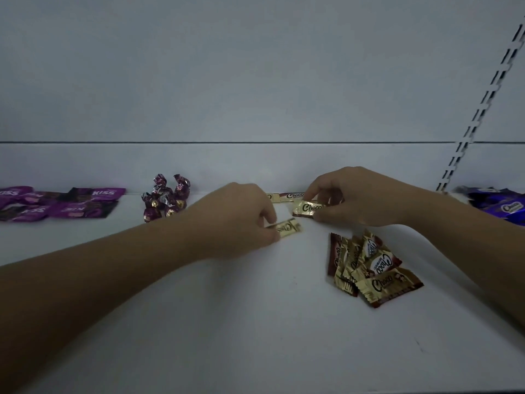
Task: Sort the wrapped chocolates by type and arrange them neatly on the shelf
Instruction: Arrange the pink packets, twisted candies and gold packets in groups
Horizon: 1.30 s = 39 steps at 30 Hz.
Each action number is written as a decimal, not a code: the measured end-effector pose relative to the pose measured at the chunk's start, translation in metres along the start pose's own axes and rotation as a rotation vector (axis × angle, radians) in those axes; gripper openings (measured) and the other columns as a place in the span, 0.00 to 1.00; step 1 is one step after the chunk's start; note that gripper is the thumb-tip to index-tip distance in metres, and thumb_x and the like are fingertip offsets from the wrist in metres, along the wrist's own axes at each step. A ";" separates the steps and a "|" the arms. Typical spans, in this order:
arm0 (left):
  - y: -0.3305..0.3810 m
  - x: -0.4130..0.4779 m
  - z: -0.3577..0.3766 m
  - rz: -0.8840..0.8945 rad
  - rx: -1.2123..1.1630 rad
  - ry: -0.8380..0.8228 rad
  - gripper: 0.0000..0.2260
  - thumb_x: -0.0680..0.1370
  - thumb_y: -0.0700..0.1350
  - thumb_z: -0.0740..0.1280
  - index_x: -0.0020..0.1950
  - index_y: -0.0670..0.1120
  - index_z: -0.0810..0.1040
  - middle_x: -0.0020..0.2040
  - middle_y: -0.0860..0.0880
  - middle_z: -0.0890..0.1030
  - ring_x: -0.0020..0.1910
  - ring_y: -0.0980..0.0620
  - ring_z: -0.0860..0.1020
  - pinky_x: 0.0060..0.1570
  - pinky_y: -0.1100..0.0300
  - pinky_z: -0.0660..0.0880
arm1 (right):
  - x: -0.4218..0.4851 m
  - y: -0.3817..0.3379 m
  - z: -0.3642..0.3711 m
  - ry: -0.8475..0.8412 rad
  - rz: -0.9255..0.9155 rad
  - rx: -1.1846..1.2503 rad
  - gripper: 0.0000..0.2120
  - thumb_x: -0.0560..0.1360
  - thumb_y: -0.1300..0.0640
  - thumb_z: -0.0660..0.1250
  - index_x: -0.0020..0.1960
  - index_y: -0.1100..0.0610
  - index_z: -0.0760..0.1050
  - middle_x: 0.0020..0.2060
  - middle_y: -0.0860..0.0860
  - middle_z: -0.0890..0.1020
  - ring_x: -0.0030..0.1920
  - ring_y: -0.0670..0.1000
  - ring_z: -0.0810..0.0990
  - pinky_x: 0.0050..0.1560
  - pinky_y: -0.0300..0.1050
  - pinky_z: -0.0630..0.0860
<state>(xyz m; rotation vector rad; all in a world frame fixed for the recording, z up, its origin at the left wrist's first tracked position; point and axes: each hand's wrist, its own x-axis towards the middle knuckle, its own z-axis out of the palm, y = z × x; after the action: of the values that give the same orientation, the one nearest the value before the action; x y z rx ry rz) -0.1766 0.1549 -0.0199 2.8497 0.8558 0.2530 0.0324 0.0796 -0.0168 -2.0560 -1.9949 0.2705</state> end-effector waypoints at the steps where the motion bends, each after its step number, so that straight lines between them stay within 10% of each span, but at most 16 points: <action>1: -0.007 0.003 -0.003 -0.042 -0.031 -0.022 0.08 0.73 0.53 0.68 0.48 0.52 0.83 0.41 0.54 0.83 0.40 0.55 0.79 0.37 0.66 0.72 | 0.001 0.000 0.001 0.003 -0.005 -0.003 0.11 0.73 0.48 0.70 0.56 0.43 0.78 0.42 0.40 0.79 0.44 0.43 0.78 0.48 0.42 0.77; 15: -0.041 0.022 0.002 0.057 0.091 0.019 0.12 0.77 0.47 0.64 0.57 0.57 0.81 0.55 0.53 0.78 0.54 0.51 0.74 0.56 0.54 0.72 | 0.006 -0.005 0.022 0.146 -0.102 -0.184 0.15 0.78 0.53 0.64 0.64 0.47 0.77 0.57 0.47 0.79 0.58 0.48 0.75 0.60 0.41 0.69; 23: -0.048 0.025 0.009 0.119 0.080 0.063 0.12 0.77 0.45 0.64 0.58 0.54 0.81 0.58 0.55 0.78 0.56 0.54 0.74 0.52 0.67 0.64 | 0.012 -0.006 0.028 0.235 -0.120 -0.163 0.10 0.76 0.54 0.66 0.56 0.48 0.82 0.52 0.46 0.81 0.52 0.47 0.79 0.55 0.43 0.74; 39: -0.038 0.021 0.009 0.090 0.026 0.150 0.12 0.76 0.49 0.65 0.58 0.54 0.81 0.57 0.54 0.79 0.57 0.52 0.75 0.58 0.54 0.71 | 0.007 -0.014 0.013 0.235 -0.086 -0.095 0.09 0.76 0.52 0.67 0.53 0.48 0.83 0.46 0.44 0.81 0.45 0.44 0.78 0.48 0.39 0.74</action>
<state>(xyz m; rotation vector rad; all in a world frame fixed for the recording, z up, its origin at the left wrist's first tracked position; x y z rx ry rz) -0.1779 0.1970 -0.0340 2.9269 0.7617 0.4755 0.0156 0.0872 -0.0246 -1.9470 -1.9780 -0.0820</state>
